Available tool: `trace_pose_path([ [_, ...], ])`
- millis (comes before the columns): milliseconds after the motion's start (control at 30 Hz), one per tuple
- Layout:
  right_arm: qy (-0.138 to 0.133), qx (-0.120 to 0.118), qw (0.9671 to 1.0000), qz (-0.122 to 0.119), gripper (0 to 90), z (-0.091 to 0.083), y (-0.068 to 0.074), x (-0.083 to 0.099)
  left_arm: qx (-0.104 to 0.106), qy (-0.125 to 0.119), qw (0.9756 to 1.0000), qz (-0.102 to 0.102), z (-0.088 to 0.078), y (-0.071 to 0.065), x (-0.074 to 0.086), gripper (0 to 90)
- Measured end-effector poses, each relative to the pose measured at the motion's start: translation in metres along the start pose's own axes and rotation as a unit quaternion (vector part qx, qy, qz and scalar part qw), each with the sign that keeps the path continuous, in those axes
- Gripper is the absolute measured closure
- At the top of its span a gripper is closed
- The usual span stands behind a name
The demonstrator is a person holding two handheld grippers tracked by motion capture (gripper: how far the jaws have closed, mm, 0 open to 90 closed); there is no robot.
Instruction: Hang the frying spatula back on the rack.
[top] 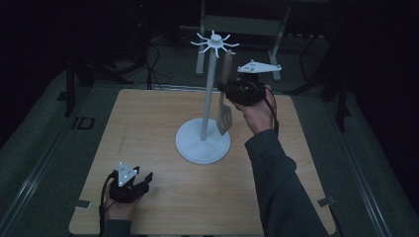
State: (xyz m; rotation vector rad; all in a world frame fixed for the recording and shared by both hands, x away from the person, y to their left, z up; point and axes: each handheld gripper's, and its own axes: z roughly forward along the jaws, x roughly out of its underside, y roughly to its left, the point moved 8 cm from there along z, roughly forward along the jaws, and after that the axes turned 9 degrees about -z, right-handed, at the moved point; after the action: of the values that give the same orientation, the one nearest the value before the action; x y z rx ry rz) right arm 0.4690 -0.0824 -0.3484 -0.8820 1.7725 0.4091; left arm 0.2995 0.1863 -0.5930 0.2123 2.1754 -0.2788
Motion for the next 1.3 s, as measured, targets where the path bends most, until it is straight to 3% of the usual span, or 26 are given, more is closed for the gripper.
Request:
trace_pose_path([
  [567,0.007,0.031,0.9995,-0.006,35.3,-0.009,0.001,0.0,0.0,-0.001,1.0,0.002,0.0,0.0,0.0,45.3],
  [767,0.014,0.048,0.9987,-0.002,19.7,-0.014,-0.001,0.004,0.001,0.0,1.0,0.001,0.0,-0.001,0.0,45.3],
  [967,0.021,0.046,0.9987,-0.005,14.4,-0.017,-0.002,0.011,0.0,0.0,1.0,0.002,0.0,-0.001,0.0,45.3],
  [1300,0.028,0.039,0.9989,0.0,14.1,-0.025,0.001,0.028,0.0,0.001,1.0,0.003,0.001,-0.001,0.0,45.3],
])
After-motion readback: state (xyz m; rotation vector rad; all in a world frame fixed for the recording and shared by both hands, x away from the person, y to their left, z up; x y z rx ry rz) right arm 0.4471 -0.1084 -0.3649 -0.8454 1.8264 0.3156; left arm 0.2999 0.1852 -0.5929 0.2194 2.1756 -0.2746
